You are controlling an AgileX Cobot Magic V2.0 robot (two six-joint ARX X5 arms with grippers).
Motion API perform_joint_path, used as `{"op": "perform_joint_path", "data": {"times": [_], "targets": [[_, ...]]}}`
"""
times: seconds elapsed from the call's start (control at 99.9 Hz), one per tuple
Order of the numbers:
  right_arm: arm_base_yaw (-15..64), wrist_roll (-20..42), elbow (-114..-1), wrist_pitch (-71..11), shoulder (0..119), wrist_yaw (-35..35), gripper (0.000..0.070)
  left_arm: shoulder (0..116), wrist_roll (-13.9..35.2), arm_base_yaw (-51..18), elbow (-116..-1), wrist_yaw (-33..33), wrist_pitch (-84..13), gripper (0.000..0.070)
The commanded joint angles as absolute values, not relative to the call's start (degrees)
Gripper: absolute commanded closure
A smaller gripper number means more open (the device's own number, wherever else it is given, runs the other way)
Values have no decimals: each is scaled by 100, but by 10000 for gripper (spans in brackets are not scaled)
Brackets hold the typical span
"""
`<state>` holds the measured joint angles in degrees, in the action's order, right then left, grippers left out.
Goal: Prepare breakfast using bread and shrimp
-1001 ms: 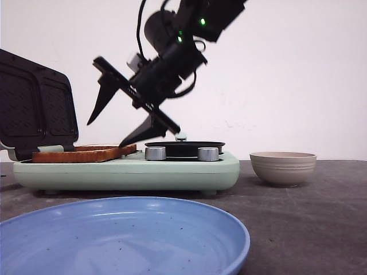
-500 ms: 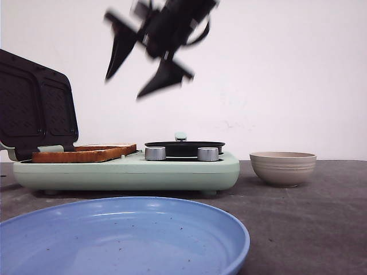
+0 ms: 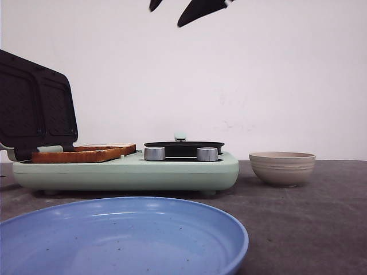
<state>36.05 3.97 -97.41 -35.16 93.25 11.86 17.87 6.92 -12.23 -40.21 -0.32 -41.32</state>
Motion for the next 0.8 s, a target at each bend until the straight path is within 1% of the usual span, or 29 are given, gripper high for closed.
{"op": "perform_joint_path", "data": {"times": [0.0, 0.07, 0.16, 0.24, 0.35, 0.48, 0.591, 0.701, 0.791], "targets": [[3660, 231, -9188, -3135, 8919, 1127, 364, 1787, 609, -1227, -4053, -69, -4064, 0], [3660, 231, -8409, -2659, 8405, 965, 383, 1785, 609, -1227, -4053, -67, -4064, 0], [3660, 325, -7284, -2088, 7620, 690, 384, 1787, 609, -1227, -4053, -69, -4058, 0], [3660, 655, -6274, -1643, 6855, 373, 384, 1787, 611, -1227, -4053, -69, -4032, 0], [3660, 1111, -5218, -1347, 5935, -32, 384, 1787, 644, -1227, -4053, -67, -3979, 0], [3662, 1391, -4189, -1492, 4864, -368, 384, 1787, 716, -1227, -4053, -67, -3863, 0], [3662, 1673, -3599, -1673, 4143, -545, 384, 1787, 718, -1227, -4053, -64, -3839, 0], [3662, 1876, -3242, -1984, 3509, -718, 384, 1787, 718, -1227, -4053, -64, -3870, 0], [3662, 1892, -3107, -2329, 3153, -762, 384, 1787, 718, -1227, -4053, -67, -3927, 0]]}}
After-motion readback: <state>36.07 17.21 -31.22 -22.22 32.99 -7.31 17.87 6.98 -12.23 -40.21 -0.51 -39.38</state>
